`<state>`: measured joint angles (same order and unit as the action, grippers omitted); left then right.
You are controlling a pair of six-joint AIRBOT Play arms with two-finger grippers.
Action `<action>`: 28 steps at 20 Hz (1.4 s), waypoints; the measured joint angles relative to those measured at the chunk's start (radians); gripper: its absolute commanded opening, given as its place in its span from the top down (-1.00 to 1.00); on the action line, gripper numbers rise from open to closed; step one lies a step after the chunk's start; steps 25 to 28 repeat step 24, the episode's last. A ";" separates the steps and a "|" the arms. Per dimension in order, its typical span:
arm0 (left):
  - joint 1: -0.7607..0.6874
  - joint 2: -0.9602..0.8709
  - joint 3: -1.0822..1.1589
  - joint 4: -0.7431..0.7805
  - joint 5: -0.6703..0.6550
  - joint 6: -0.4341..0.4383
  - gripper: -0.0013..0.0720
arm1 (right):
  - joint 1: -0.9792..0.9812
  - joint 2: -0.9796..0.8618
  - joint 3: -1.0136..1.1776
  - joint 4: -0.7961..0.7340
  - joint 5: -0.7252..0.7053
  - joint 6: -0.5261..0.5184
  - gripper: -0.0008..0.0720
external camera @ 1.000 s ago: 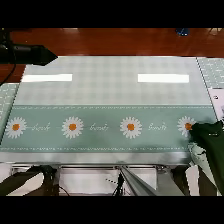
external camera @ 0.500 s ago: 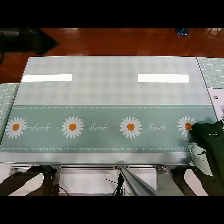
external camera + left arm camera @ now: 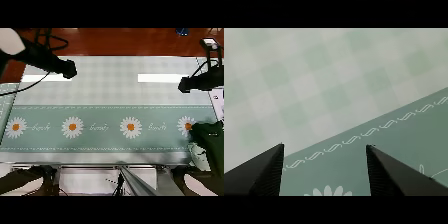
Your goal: Fold the shirts.
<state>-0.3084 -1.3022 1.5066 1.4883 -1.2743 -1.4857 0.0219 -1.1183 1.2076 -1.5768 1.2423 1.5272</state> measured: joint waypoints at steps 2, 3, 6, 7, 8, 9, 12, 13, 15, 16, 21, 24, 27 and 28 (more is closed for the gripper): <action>-0.014 -0.044 -0.001 0.025 -0.017 -0.031 -0.68 | 0.015 -0.018 0.000 -0.005 -0.006 0.015 -0.66; -0.018 -0.062 -0.001 0.034 -0.031 -0.042 -0.68 | 0.020 -0.024 0.001 -0.006 -0.007 0.020 -0.66; -0.025 -0.096 -0.001 0.048 -0.043 -0.059 -0.68 | 0.026 -0.033 0.001 -0.010 -0.011 0.030 -0.66; -0.026 -0.101 -0.001 0.050 -0.044 -0.062 -0.68 | 0.027 -0.034 0.001 -0.010 -0.012 0.032 -0.66; -0.027 -0.107 -0.001 0.053 -0.047 -0.064 -0.68 | 0.028 -0.036 0.001 -0.012 -0.011 0.034 -0.66; -0.027 -0.109 -0.001 0.055 -0.051 -0.067 -0.68 | 0.029 -0.036 0.001 -0.013 -0.012 0.034 -0.66; -0.028 -0.115 -0.001 0.057 -0.052 -0.070 -0.68 | 0.030 -0.037 0.001 -0.013 -0.013 0.036 -0.66; -0.028 -0.116 -0.001 0.058 -0.052 -0.071 -0.68 | 0.030 -0.038 0.001 -0.013 -0.013 0.036 -0.66; -0.028 -0.117 -0.001 0.059 -0.053 -0.071 -0.68 | 0.030 -0.038 0.001 -0.013 -0.013 0.036 -0.66; -0.028 -0.117 -0.001 0.059 -0.053 -0.071 -0.68 | 0.030 -0.038 0.001 -0.012 -0.014 0.036 -0.66; -0.028 -0.118 -0.001 0.060 -0.056 -0.074 -0.68 | 0.030 -0.038 0.001 -0.013 -0.013 0.036 -0.66; -0.028 -0.118 -0.001 0.060 -0.055 -0.074 -0.68 | 0.030 -0.038 0.001 -0.012 -0.013 0.036 -0.66; -0.028 -0.118 -0.001 0.060 -0.055 -0.074 -0.68 | 0.030 -0.038 0.001 -0.012 -0.013 0.036 -0.66; -0.028 -0.118 -0.001 0.060 -0.055 -0.074 -0.68 | 0.030 -0.038 0.001 -0.012 -0.013 0.036 -0.66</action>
